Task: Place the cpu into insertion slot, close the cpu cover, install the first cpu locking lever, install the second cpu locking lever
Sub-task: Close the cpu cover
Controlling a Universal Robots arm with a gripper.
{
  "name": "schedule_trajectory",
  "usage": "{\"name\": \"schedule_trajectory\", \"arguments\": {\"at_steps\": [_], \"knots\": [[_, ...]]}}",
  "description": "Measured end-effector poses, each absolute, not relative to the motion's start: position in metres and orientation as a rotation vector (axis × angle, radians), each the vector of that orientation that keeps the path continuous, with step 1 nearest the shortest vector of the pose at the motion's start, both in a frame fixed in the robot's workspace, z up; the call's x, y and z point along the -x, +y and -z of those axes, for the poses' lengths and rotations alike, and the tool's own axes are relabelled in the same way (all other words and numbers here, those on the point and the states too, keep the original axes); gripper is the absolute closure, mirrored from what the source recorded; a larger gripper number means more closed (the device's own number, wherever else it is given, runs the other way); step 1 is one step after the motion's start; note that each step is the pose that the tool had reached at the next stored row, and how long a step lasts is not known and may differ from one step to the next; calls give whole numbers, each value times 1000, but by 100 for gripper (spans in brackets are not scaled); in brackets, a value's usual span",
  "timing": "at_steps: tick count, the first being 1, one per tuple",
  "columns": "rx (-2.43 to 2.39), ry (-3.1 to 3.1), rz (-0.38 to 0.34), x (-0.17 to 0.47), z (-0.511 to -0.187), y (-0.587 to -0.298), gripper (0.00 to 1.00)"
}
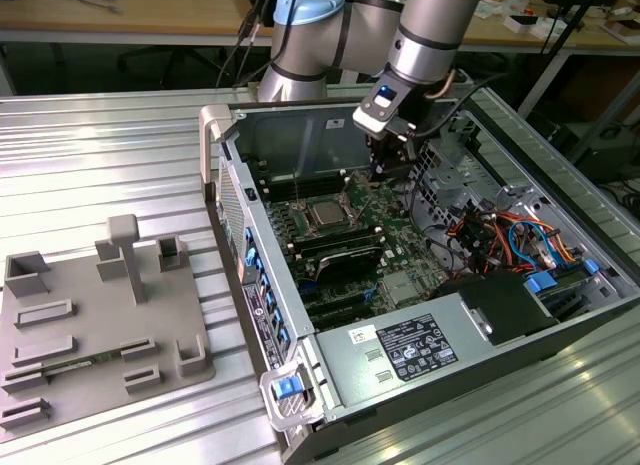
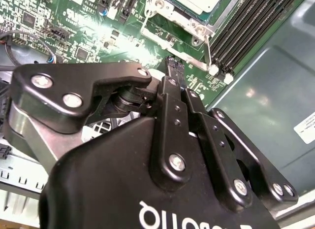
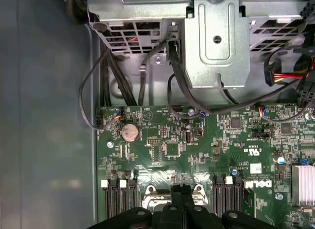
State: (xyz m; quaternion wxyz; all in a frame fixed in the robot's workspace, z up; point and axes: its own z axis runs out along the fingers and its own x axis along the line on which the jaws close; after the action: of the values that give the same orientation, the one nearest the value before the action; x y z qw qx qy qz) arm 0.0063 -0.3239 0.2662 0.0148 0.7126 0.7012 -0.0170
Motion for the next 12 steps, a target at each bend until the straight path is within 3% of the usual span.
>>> {"name": "schedule_trajectory", "arguments": {"at_steps": [12], "knots": [[-2218,2184,55,16,-264,-324,89]]}}
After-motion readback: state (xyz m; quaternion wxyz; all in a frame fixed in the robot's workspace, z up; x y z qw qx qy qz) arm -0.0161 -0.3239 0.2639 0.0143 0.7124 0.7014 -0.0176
